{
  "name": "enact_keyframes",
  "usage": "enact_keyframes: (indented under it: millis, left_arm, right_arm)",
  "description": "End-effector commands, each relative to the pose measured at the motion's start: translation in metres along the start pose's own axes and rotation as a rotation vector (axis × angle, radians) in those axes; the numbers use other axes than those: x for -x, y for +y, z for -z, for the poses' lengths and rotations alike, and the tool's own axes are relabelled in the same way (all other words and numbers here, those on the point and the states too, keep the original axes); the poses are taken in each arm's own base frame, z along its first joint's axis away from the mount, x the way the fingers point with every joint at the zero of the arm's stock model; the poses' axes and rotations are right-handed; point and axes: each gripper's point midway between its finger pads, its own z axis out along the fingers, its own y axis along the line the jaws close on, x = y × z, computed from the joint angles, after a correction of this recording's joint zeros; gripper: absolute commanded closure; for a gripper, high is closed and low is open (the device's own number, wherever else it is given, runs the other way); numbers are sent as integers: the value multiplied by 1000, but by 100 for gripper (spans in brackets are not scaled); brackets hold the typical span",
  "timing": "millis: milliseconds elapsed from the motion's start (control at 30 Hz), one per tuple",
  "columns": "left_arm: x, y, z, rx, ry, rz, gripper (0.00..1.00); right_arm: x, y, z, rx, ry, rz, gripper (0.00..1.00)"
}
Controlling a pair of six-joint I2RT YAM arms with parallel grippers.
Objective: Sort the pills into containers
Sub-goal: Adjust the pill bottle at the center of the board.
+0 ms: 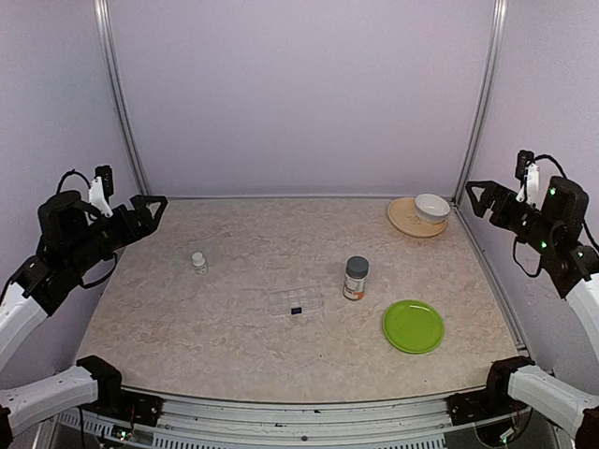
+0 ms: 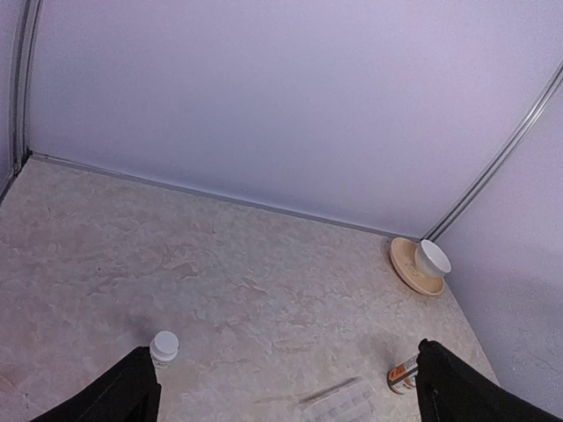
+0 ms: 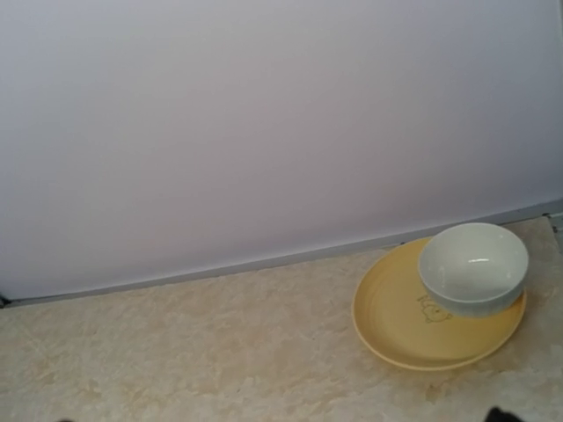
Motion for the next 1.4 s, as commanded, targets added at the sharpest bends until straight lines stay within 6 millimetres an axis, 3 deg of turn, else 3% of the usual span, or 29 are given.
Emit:
enact_keyframes:
  millis: [0,400,700,1000,1367]
  left_arm:
    - [-4,-6,-5,-24,18,-41,1]
    - [-36,-30,-23,-93,123,-86,1]
    - [-75,-45,-37,-81,203,-142,1]
    - [-112,-48,-46,-73,262,-152,1]
    - [-137,-46,-56,-41,288,-146,1]
  right_arm:
    - [0,18,-5,102,9,37,0]
    - [-33,35,-30,217,131,-6,0]
    - [-73,66,-53,261,238,99,0]
    - [-116,82,-79,248,345,226,0]
    - [-156,101,-101,256,413,338,0]
